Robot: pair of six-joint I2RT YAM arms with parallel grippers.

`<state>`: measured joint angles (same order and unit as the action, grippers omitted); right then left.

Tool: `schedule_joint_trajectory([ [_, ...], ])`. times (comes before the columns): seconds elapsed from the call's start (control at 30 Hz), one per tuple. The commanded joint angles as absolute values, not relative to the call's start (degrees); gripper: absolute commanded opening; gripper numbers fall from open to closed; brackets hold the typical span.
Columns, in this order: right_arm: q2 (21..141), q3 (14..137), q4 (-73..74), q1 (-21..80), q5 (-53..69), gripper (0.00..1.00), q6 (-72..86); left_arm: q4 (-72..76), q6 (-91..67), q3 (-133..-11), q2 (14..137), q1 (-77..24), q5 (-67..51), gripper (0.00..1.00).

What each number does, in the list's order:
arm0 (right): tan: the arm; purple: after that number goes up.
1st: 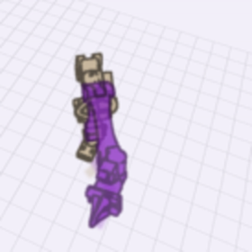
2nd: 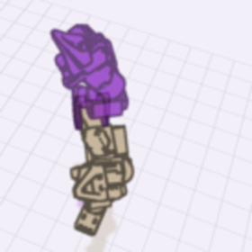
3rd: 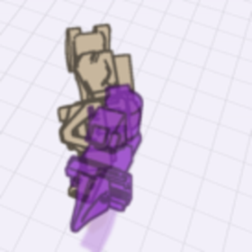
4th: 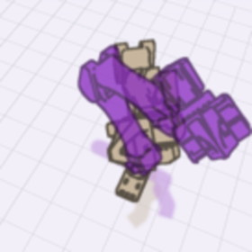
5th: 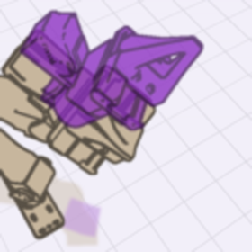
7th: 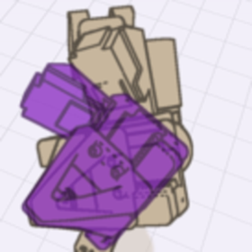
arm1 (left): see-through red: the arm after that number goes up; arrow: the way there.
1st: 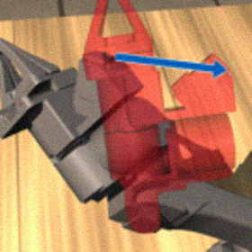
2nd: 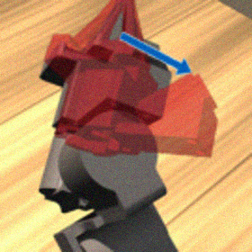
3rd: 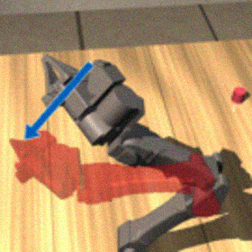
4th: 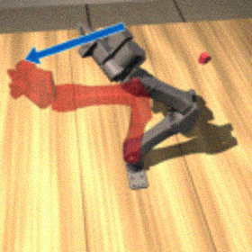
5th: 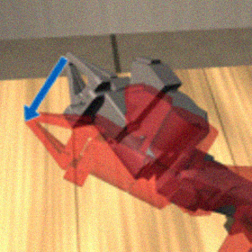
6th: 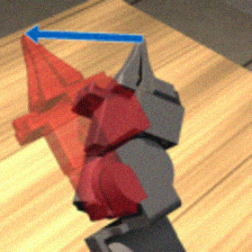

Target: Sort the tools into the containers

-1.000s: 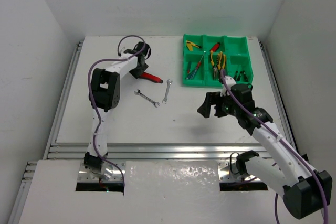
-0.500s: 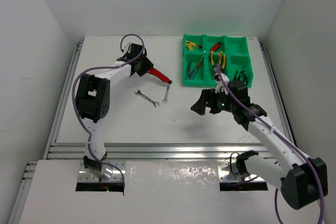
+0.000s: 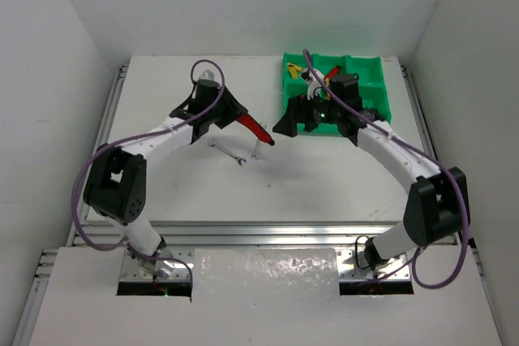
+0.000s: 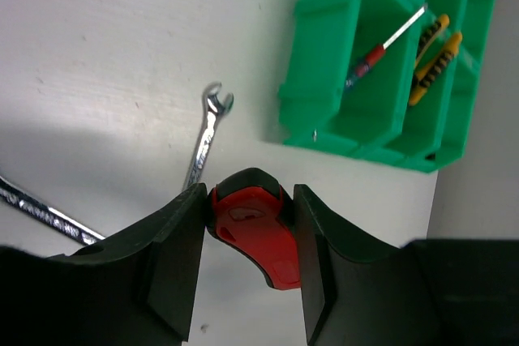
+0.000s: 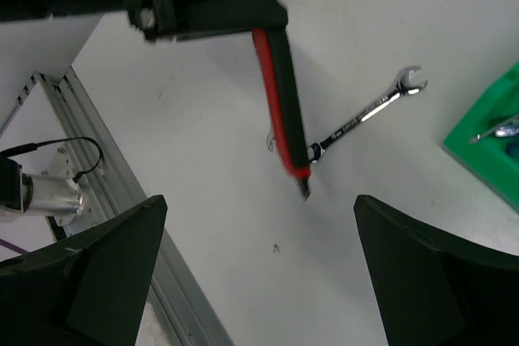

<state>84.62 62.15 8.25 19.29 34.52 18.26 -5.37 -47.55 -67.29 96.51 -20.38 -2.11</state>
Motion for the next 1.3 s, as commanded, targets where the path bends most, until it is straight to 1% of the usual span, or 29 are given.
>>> schedule_joint_trajectory([
  [0.0,89.80,69.16,9.22,19.86,39.90,0.98,13.27,-0.53,-45.44,-64.96,89.92,-22.84,-5.45,0.00],
  [0.07,91.31,70.05,9.14,21.61,41.83,0.96,14.06,1.84,-45.61,-61.97,86.58,-23.46,-5.97,0.00],
  [0.23,95.18,70.84,10.28,27.42,39.46,0.90,13.44,4.92,-46.49,-59.07,82.36,-25.92,-7.73,0.00],
  [0.33,96.42,70.76,10.20,28.30,37.09,0.75,14.76,6.15,-46.58,-58.71,81.56,-26.81,-9.13,0.00],
  [0.37,96.33,70.49,9.76,28.30,36.74,0.60,15.29,6.15,-46.50,-58.80,81.56,-27.07,-9.40,0.00],
  [0.43,95.28,69.44,8.44,28.30,37.00,0.38,16.34,6.24,-46.23,-58.80,81.30,-27.07,-9.41,0.00],
  [0.47,94.75,69.09,7.92,28.30,36.13,0.14,16.70,5.89,-45.62,-58.89,81.21,-27.07,-9.06,0.07],
  [0.5,93.27,68.65,7.13,28.30,34.99,0.00,17.66,4.76,-45.35,-59.58,81.04,-27.07,-6.44,0.22],
  [0.53,92.29,67.25,6.51,28.21,33.59,0.00,18.45,0.57,-45.26,-60.29,80.77,-27.07,-3.98,0.58],
  [0.57,91.50,66.71,5.98,28.21,29.92,0.00,19.24,-3.04,-45.09,-61.08,80.51,-27.07,-1.61,0.73],
  [0.6,90.62,66.88,6.32,27.69,27.97,0.00,19.77,-6.56,-45.17,-63.17,79.81,-27.07,4.77,0.81],
  [0.63,90.62,67.58,7.11,27.16,25.86,0.00,20.21,-13.99,-45.35,-64.67,79.28,-27.07,8.40,0.88],
  [0.67,90.96,68.46,8.16,26.55,23.75,0.00,21.61,-17.19,-45.61,-66.86,77.45,-27.07,11.48,0.88],
  [0.7,91.49,70.90,10.44,24.45,20.42,0.00,22.49,-20.18,-45.62,-67.41,76.13,-27.07,17.00,0.89],
  [0.73,93.50,72.67,11.68,23.04,19.00,0.00,23.72,-24.74,-45.70,-67.67,74.29,-27.07,19.49,0.89],
  [0.77,95.08,74.60,14.73,21.64,17.85,0.00,26.43,-26.26,-45.70,-66.89,69.48,-27.07,21.08,0.89],
  [0.8,96.75,79.58,16.59,18.49,15.23,0.00,27.76,-27.41,-45.70,-65.84,66.82,-27.07,22.57,0.89],
  [0.9,105.62,88.91,22.82,14.95,9.34,0.00,30.66,-27.86,-42.64,-59.69,55.13,-27.07,20.84,0.89],
  [0.93,110.86,95.91,24.07,13.38,5.40,0.00,30.85,-28.99,-39.93,-58.37,52.67,-27.07,20.22,0.89],
  [0.97,113.79,99.72,26.69,12.49,3.88,0.00,31.37,-30.22,-38.68,-57.23,49.08,-27.07,19.78,0.89],
  [1.0,116.78,108.28,27.94,10.91,3.17,0.00,31.38,-32.15,-37.63,-57.22,47.74,-27.16,20.38,0.89],
  [1.03,119.85,113.15,29.43,10.20,0.99,0.00,31.38,-36.17,-35.44,-57.48,46.68,-27.07,20.83,0.89],
  [1.07,126.06,117.55,31.01,9.59,-0.25,0.00,31.46,-37.95,-34.46,-58.18,45.02,-27.07,21.44,0.89],
  [1.1,128.65,125.43,32.50,8.19,-2.18,0.00,31.55,-39.53,-33.24,-58.36,44.22,-27.07,23.01,0.89],
  [1.17,133.05,130.24,30.95,6.77,-4.83,0.00,32.86,-41.92,-29.82,-57.66,41.68,-27.07,25.30,0.89],
  [1.2,135.07,130.60,28.76,5.64,-5.62,0.00,33.05,-42.10,-28.93,-56.87,40.88,-27.07,28.53,0.89],
  [1.23,135.35,129.21,26.04,5.36,-6.23,0.00,33.05,-42.01,-28.13,-55.73,39.91,-26.98,30.13,0.89],
  [1.27,135.53,126.68,20.01,4.84,-6.59,0.00,32.18,-42.10,-27.69,-53.29,38.34,-26.98,33.37,0.89],
])
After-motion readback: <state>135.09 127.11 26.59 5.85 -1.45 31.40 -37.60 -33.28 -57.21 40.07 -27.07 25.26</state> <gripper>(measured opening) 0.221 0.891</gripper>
